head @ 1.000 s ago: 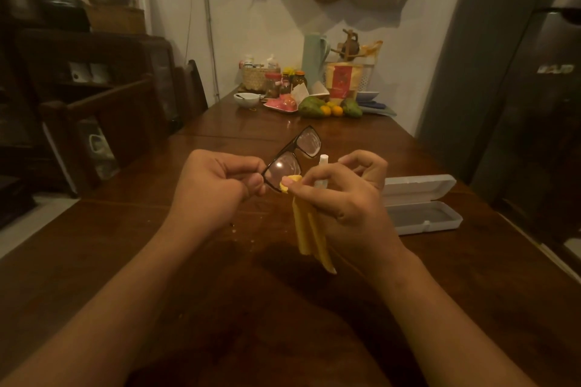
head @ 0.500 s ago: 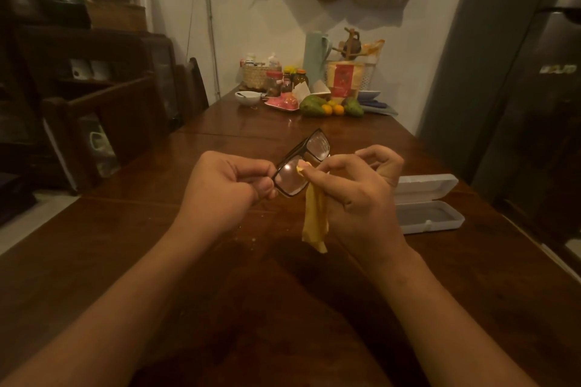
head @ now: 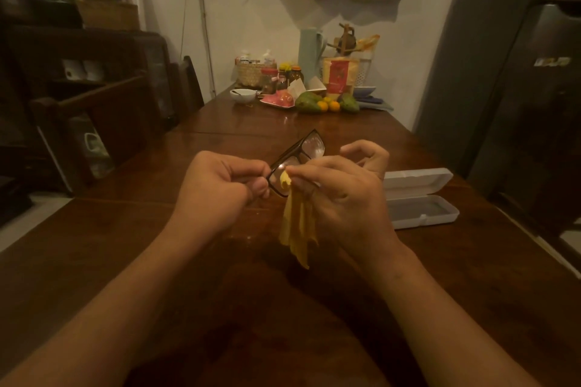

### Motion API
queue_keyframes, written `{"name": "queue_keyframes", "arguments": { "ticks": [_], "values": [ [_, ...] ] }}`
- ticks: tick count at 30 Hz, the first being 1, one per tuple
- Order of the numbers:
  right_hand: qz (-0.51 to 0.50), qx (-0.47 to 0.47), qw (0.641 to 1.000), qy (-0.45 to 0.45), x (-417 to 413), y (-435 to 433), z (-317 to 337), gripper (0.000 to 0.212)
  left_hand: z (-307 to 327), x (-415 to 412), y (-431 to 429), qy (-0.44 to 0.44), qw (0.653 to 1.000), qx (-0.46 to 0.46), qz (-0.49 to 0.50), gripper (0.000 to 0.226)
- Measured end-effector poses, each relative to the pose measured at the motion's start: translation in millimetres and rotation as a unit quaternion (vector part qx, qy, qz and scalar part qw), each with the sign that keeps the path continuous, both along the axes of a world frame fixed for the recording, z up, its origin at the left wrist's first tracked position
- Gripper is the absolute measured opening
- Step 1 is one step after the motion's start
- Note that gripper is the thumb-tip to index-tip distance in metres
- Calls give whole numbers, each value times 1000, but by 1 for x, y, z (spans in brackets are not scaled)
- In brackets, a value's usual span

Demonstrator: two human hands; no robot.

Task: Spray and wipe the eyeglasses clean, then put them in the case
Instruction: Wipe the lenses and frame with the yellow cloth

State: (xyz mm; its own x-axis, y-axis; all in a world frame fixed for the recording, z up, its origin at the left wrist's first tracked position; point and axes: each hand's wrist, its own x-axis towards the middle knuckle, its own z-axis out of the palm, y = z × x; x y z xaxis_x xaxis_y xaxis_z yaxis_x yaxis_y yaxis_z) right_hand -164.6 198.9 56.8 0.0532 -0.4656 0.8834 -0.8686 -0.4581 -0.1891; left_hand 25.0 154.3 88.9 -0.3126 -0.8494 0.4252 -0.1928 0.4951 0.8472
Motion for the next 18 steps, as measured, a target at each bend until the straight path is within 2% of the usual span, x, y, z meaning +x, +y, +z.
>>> {"name": "queue_keyframes", "arguments": {
  "ticks": [4, 11, 18],
  "values": [
    [3, -4, 999, -38, 4, -1, 0, 20, 0, 0, 1, 1, 1000, -1, -1, 36],
    [11, 0, 1000, -7, 10, 2, 1, 22, 0, 2, 1, -20, 999, -14, -30, 33],
    [-19, -1, 999, -44, 10, 3, 2, 18, -1, -3, 3, 3, 1000, 7, -14, 31]
  ]
}}
